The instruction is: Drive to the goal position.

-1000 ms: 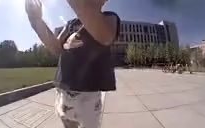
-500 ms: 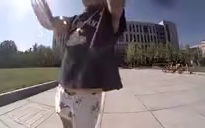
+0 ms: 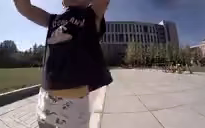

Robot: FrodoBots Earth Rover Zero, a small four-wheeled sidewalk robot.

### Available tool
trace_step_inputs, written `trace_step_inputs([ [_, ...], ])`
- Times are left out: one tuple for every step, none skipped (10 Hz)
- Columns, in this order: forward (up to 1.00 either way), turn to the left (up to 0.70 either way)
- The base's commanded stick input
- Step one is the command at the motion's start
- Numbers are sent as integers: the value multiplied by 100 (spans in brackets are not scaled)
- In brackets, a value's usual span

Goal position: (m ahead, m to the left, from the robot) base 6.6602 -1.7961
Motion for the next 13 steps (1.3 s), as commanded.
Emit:
trace_step_inputs([
  [-6, 1],
  [-6, 1],
  [-6, 1],
  [-6, 1],
  [-6, 1],
  [-6, 1],
  [-6, 1],
  [-6, 1],
  [-6, 1],
  [-6, 1],
  [-6, 1],
  [-6, 1],
  [-6, 1],
])
